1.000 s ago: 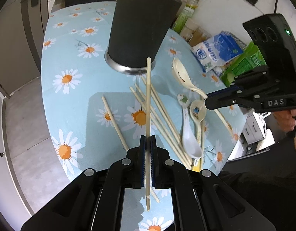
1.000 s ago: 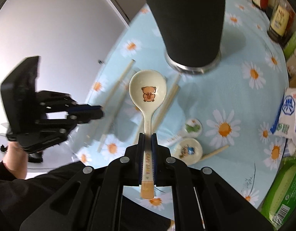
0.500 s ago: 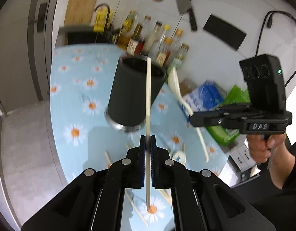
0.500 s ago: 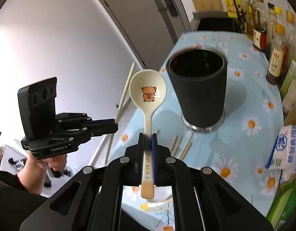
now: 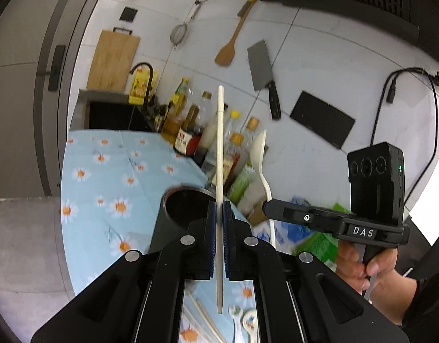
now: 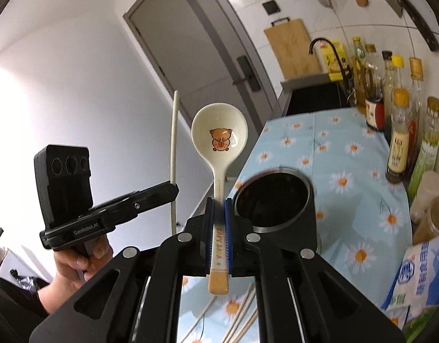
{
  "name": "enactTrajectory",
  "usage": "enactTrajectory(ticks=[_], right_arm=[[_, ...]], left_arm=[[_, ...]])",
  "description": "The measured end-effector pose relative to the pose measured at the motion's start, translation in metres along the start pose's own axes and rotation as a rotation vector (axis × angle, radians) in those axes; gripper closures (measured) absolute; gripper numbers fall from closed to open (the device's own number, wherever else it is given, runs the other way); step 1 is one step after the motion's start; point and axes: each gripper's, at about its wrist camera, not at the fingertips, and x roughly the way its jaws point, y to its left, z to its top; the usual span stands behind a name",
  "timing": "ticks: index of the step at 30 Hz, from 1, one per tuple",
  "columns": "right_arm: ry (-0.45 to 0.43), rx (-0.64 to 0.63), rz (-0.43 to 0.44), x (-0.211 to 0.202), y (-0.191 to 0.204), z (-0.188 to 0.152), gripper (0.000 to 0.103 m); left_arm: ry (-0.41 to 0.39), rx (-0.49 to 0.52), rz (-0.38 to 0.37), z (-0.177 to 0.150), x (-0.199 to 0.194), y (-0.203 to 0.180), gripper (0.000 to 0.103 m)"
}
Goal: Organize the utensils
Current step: 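Lift chopstick and spoon and carry both toward the black holder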
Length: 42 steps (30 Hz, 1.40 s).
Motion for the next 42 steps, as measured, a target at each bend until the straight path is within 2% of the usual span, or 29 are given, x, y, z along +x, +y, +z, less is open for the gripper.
enactTrajectory(ticks=[4, 7, 9, 14, 19, 27, 33, 42], right_arm=[[-0.074, -0.011, -0.003, 0.001, -0.005, 0.014, 0.095], [-0.128, -0.028, -0.040, 0.004, -0.008, 0.021, 0.095], [-0.160, -0.024, -0.040, 0.007, -0.012, 0.026, 0.095], [-0.258, -0.076, -0.066, 0.010, -0.011, 0.035, 0.095], [-0.302, -0.098, -0.099, 0.019, -0.014, 0.038, 0.095], [-0.296, -0.075, -0.150, 0.039, -0.029, 0.024, 0.095], [-0.246, -0.036, -0.180, 0.053, -0.045, 0.008, 0.095], [-0.199, -0.024, -0.197, 0.064, -0.046, -0.012, 0.095]], left_arm=[[-0.059, 0.001, -0.015, 0.016, 0.005, 0.005, 0.100], [-0.097, 0.002, -0.012, 0.027, 0.010, 0.008, 0.100], [-0.105, -0.005, -0.038, 0.034, 0.015, 0.009, 0.100], [-0.171, 0.006, -0.056, 0.044, 0.020, 0.009, 0.100], [-0.234, 0.036, -0.051, 0.045, 0.030, 0.010, 0.100], [-0.251, 0.053, -0.027, 0.026, 0.055, 0.017, 0.100], [-0.208, 0.052, -0.008, 0.006, 0.069, 0.024, 0.100], [-0.161, 0.068, 0.022, -0.016, 0.077, 0.024, 0.099]])
